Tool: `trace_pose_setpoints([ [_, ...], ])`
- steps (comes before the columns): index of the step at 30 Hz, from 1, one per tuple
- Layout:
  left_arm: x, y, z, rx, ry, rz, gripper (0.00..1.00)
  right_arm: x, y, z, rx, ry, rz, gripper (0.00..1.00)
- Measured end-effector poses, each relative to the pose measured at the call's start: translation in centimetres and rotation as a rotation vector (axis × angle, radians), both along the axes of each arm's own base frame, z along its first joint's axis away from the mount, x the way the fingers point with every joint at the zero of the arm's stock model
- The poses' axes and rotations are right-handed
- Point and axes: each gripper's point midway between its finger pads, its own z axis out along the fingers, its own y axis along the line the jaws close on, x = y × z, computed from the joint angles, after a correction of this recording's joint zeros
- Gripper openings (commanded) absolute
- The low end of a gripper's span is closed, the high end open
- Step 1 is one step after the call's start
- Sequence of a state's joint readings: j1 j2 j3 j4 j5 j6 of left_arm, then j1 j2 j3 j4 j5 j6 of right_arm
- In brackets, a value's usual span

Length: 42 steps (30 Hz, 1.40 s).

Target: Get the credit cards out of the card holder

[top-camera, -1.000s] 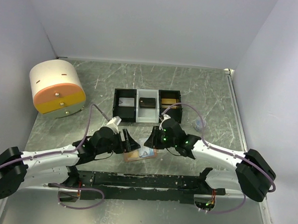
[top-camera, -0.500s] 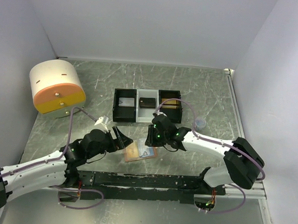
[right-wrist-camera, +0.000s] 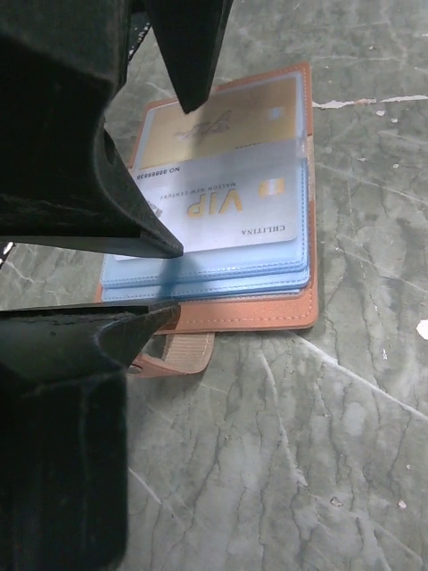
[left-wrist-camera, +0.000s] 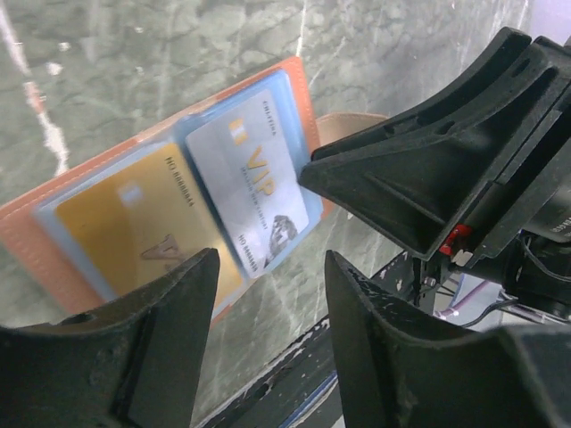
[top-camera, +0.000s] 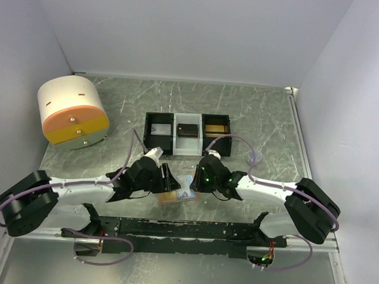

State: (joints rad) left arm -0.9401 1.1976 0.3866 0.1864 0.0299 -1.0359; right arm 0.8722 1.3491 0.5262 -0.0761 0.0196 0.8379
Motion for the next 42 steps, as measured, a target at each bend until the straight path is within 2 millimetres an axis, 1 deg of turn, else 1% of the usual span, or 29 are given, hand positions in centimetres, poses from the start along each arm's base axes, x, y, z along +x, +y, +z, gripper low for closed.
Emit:
trace_pose_setpoints([
  [3, 0.1, -1.2, -0.2, -0.020, 0.009, -0.032, 0.55, 0.0, -0.1, 0.0, 0.027, -0.008, -0.018, 0.26],
  [7, 0.2, -1.8, -0.8, -0.017, 0.027, -0.042, 0.52, -0.1, 0.0, 0.0, 0.058, -0.012, -0.031, 0.26],
  [13, 0.0, -1.5, -1.6, 0.008, 0.058, -0.026, 0.53, -0.1, 0.3, 0.1, 0.085, -0.014, -0.033, 0.26],
  [19, 0.0, -1.4, -1.9, 0.017, 0.062, -0.023, 0.51, -0.2, 0.4, 0.2, 0.085, -0.016, -0.024, 0.26],
  [25, -0.1, -1.4, -2.3, 0.027, 0.071, -0.020, 0.48, -0.7, 0.5, 0.2, 0.081, 0.007, 0.005, 0.26],
  [35, -0.4, -1.4, -2.5, -0.054, 0.083, 0.010, 0.43, -1.5, 0.5, 0.3, 0.083, 0.039, 0.029, 0.26],
  [38, -0.3, -1.6, -2.3, -0.070, 0.082, 0.016, 0.42, -1.5, 0.5, 0.9, 0.080, 0.037, 0.033, 0.26],
  [42, -0.2, -1.7, -2.2, -0.075, 0.082, 0.017, 0.42, -0.8, 0.9, 2.5, 0.086, 0.003, 0.031, 0.28],
])
